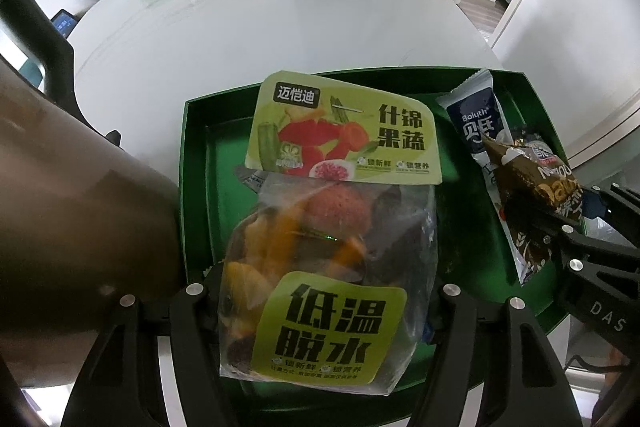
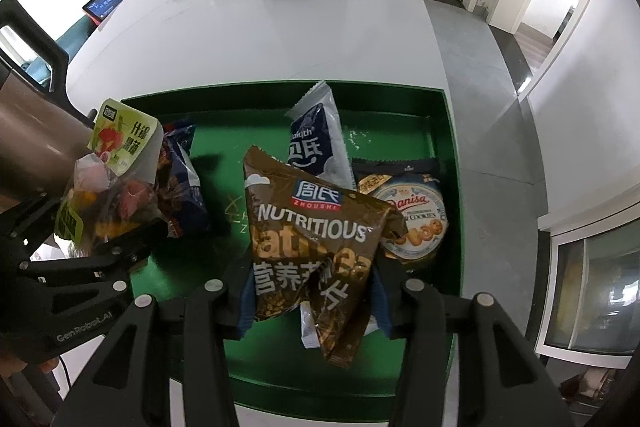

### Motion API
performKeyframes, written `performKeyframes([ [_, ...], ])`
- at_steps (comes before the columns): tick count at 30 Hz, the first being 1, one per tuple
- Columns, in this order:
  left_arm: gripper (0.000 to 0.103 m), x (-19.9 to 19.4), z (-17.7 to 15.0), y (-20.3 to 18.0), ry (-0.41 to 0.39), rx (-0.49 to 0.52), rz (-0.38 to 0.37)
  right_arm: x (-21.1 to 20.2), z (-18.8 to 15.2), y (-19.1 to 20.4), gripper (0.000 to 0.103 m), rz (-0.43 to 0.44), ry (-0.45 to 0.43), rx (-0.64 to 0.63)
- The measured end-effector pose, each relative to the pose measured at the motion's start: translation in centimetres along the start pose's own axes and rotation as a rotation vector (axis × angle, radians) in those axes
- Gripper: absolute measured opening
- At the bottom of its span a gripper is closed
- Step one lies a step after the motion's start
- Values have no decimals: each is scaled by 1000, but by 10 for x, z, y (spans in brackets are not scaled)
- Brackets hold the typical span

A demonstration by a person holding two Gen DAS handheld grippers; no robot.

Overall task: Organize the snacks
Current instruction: 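Lower both bags into the tray and open both grippers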

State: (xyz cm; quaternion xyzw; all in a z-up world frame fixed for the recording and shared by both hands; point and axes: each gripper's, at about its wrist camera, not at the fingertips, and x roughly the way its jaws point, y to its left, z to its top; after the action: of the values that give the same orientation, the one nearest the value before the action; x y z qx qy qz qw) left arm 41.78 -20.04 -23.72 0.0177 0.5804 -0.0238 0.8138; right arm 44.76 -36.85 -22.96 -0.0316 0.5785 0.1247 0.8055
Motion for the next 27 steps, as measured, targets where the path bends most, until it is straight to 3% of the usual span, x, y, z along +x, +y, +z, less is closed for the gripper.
performKeyframes([
  [10, 64, 1, 7, 4, -1, -2, -1, 2, 1, -3, 82, 6, 5, 7],
  [13, 75, 3, 9, 3, -4, 7, -2, 2, 2, -3, 83, 6, 4, 6],
  [19, 87, 3, 9, -4, -13, 27, 0, 1, 1, -1, 94, -16, -8, -8],
  [21, 88, 2, 11, -4, -15, 24, -2, -2, 2, -2, 103, -1, -21, 6],
  [27, 91, -3, 8, -10, -34, 45, 5, -10, 3, -3, 103, -16, -58, 20],
])
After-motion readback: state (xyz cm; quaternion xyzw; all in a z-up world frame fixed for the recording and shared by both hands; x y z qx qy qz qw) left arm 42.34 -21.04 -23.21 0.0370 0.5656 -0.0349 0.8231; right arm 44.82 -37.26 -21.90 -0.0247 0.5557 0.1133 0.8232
